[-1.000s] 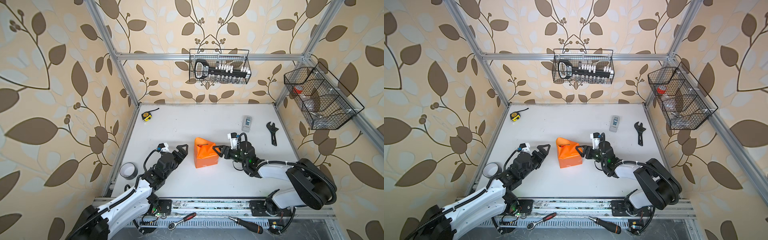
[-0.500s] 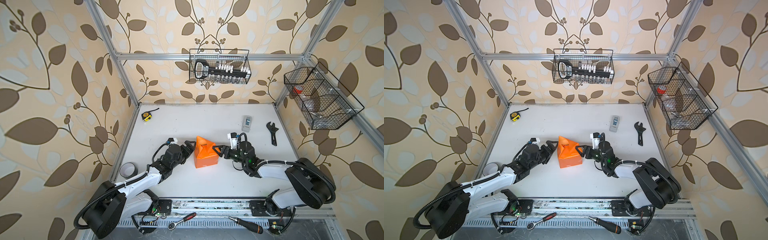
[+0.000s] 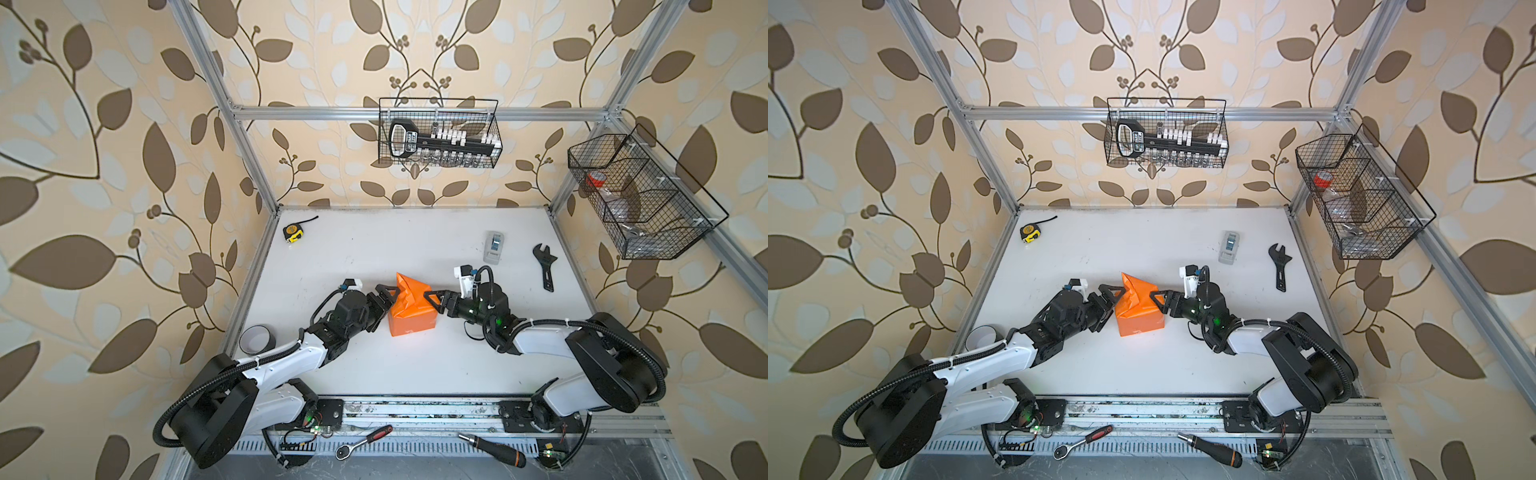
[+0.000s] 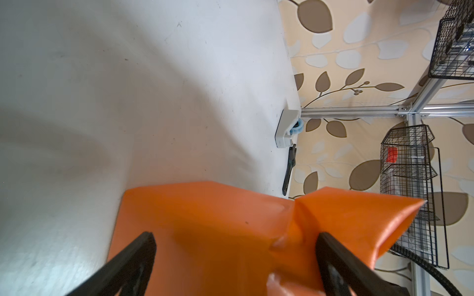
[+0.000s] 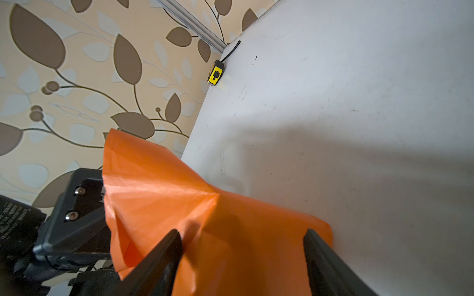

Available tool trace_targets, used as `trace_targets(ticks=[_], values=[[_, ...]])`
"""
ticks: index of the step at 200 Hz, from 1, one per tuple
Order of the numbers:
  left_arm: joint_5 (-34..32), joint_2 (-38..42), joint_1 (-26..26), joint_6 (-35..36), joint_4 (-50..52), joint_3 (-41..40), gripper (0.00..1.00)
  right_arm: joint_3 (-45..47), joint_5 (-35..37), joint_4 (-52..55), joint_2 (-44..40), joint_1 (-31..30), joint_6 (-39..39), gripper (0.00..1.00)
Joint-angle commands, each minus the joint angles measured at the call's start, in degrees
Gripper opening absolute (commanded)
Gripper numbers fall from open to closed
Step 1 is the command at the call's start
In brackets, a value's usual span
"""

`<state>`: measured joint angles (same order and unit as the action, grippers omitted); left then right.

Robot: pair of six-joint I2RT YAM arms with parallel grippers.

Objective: Wrap a gift box in wrapping paper
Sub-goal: Fold the seventh fold of the wrapping paper on the gift box.

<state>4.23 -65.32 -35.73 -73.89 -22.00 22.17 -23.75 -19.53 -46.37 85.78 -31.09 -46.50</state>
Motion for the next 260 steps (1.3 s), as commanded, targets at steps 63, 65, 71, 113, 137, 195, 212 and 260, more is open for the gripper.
trace_targets(ticks=[63, 65, 71, 113, 137, 195, 212, 260], values=[[-3.26, 9.09, -2.74, -1.16, 6.59, -4.55, 0.99, 0.54, -0.51, 6.07, 1.21, -0.55, 0.08, 0.77], [-3.35, 9.03, -2.63, -1.15, 6.68, -4.47, 0.99, 0.54, -0.51, 6.10, 1.16, -0.59, 0.05, 0.77], [-3.27, 8.71, -2.74, -1.08, 6.58, -4.49, 0.99, 0.48, -0.56, 6.11, 1.14, -0.60, -0.04, 0.77], [-1.04, 2.72, -2.73, -0.51, 4.38, -2.63, 0.99, 0.72, -0.71, 6.37, 0.76, -0.73, 0.10, 0.79], [0.41, 0.60, -3.32, 0.83, 6.33, -0.06, 0.99, 0.50, -1.11, 7.35, 0.20, -0.94, 0.70, 0.82], [0.98, 0.59, -4.49, 1.77, 8.13, 1.83, 0.99, -0.20, -2.00, 8.09, 0.51, -1.48, 0.78, 0.82], [1.62, -0.10, -4.86, 2.08, 7.98, 2.60, 0.99, -0.25, -1.75, 8.39, 0.62, -1.66, 0.73, 0.82], [2.33, -3.50, -6.10, 2.41, 6.61, 3.53, 0.99, -0.46, -2.48, 8.17, 0.59, -1.97, 0.25, 0.84]])
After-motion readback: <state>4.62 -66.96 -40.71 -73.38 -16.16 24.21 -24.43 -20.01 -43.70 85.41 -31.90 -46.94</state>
